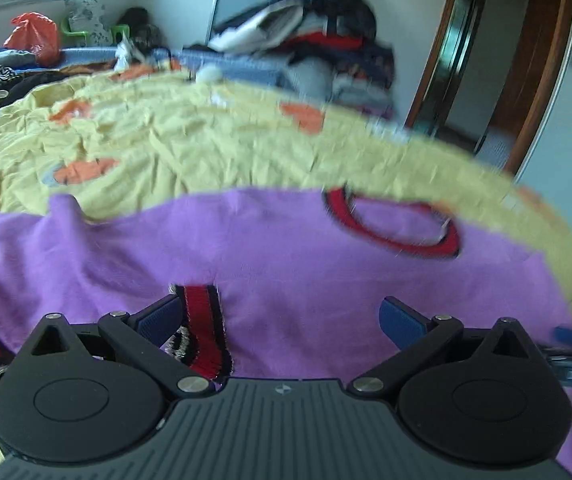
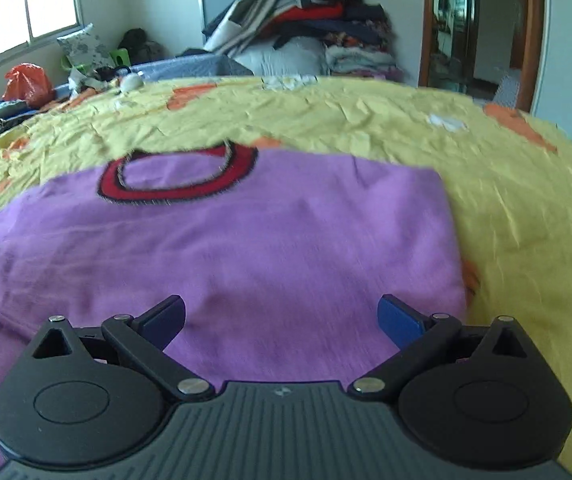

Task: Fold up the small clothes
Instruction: 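Grasp the other sleeve's red cuff with the left gripper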

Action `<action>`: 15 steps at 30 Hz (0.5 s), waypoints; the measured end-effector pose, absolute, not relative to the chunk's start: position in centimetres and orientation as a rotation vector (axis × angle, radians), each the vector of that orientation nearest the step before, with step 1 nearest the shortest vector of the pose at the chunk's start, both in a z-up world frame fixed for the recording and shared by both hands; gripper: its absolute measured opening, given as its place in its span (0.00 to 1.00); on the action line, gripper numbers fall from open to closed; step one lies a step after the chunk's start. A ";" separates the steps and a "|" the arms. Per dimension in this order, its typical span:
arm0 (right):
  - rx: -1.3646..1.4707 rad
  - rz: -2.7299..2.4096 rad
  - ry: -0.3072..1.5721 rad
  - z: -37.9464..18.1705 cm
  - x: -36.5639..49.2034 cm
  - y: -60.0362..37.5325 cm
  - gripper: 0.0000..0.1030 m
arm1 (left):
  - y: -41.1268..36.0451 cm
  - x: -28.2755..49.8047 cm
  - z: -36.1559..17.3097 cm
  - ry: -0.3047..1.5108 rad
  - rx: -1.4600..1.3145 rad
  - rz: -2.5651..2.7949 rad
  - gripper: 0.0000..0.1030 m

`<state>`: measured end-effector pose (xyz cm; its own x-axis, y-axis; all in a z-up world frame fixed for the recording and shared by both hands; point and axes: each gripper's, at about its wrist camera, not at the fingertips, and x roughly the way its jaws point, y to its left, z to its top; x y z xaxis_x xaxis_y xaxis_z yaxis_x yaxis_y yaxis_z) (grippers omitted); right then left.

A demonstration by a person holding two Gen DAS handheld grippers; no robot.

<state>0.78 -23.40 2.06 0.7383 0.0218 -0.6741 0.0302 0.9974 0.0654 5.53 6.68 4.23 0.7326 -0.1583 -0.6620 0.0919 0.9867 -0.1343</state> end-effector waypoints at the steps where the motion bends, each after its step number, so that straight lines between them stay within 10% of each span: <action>1: 0.067 0.002 0.739 1.9 0.5 -23.1 1.00 | 6.4 6.1 3.2 0.783 -0.067 -0.110 1.00; 15: 0.048 0.041 0.716 1.9 -2.3 -20.2 1.00 | 17.0 -3.8 4.8 0.601 0.186 -0.015 1.00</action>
